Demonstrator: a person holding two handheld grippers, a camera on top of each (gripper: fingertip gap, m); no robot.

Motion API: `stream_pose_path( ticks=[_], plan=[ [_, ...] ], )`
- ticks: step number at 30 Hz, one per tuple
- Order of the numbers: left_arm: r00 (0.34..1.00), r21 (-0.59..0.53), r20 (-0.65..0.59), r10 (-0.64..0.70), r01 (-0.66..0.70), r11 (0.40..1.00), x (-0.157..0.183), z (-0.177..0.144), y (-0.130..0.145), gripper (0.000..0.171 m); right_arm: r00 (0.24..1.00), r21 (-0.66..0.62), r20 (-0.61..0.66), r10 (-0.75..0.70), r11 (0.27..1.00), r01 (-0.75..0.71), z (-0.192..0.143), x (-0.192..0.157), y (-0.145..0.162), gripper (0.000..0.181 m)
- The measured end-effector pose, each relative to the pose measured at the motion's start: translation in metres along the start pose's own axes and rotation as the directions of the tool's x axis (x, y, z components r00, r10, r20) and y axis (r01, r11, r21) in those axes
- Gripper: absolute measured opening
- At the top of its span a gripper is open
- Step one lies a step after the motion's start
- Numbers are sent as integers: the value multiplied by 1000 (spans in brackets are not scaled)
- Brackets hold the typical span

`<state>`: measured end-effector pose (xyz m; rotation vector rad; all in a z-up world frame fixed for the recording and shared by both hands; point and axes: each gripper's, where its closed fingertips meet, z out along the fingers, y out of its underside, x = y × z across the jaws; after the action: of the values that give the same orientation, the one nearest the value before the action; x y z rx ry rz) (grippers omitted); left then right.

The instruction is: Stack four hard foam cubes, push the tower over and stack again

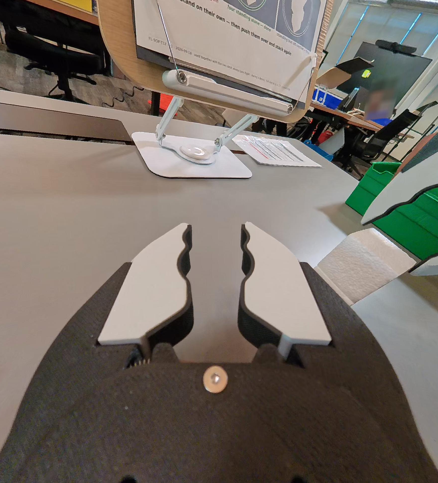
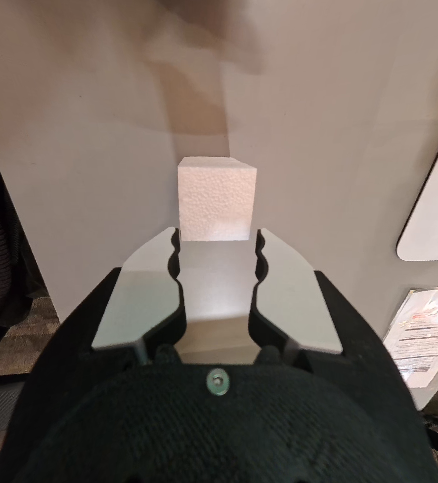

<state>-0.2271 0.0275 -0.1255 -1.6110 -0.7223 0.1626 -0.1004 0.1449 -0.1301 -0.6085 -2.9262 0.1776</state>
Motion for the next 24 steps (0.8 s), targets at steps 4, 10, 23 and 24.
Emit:
stream_pose_path(
  ticks=[4,10,23,24],
  plan=[
    [1000,-2,-3,-5,5,1000,0,0,0,37,999,55,-11,45,998,-44,-12,4,-7,62],
    [1000,1,-1,-25,25,1000,-1,1,-1,37,991,257,10,131,958,-129,-45,13,-48,70],
    [992,87,112,50,-60,994,-7,-6,-17,35,997,542,-72,8,840,32,-100,85,-270,67],
    [994,92,111,23,-34,995,-9,-9,-16,35,998,541,-60,-13,840,44,-93,88,-294,66]
  ],
)
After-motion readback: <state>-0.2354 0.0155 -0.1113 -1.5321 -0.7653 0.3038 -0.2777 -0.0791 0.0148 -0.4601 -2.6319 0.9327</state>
